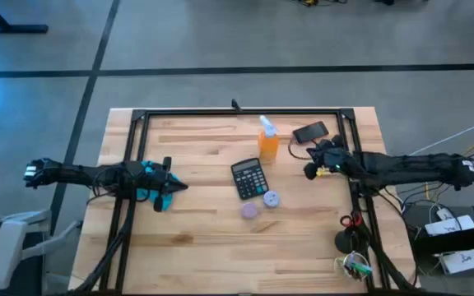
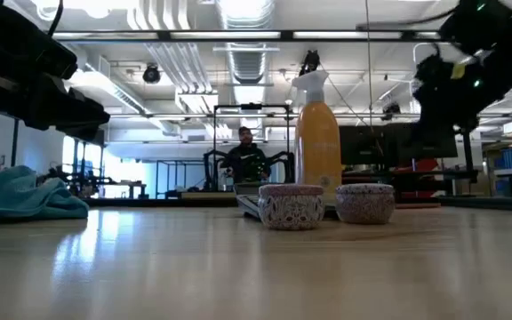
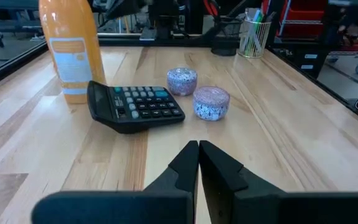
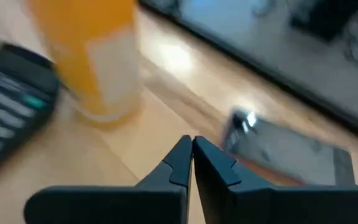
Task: Apply microfiber cloth
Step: Spray the back and front of the pink cellphone using the orange spray bottle
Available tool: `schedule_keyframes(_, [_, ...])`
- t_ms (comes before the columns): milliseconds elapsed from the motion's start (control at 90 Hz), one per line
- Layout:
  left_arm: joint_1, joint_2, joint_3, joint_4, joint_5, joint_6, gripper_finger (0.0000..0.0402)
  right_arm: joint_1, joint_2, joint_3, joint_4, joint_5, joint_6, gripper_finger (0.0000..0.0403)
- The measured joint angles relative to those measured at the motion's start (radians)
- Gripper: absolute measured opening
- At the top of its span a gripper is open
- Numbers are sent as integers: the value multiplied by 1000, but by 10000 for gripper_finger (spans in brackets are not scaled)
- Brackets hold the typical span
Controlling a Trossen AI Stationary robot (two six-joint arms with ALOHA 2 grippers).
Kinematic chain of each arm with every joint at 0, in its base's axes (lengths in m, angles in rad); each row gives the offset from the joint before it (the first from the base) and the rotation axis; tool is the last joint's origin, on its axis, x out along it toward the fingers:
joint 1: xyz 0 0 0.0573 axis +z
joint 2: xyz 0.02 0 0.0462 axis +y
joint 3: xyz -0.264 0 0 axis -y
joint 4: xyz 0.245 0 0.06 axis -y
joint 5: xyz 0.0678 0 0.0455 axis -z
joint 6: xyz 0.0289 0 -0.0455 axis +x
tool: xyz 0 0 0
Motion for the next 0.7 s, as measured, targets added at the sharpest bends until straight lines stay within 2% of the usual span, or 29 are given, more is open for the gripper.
schedule_keyframes(100, [1, 0, 0, 5, -1, 150, 0, -151, 81, 0, 6, -180, 27, 0])
schedule_keyframes(167, [1, 2, 0, 46, 0, 151, 0, -239, 125, 0, 12, -261, 25, 0])
schedule_keyframes(233, [1, -1, 0, 68, 0, 141, 0, -310, 162, 1, 39, -297, 12, 0])
schedule_keyframes(367, [1, 2, 0, 119, -4, 123, 0, -407, 241, 1, 90, -308, 6, 0])
schedule_keyframes(500, [0, 2, 0, 204, -17, -115, 0, -443, 322, 2, 174, -329, 5, 0])
schedule_keyframes(700, [-1, 6, 0, 393, -31, -223, 0, -444, 420, 2, 330, -231, -13, 0])
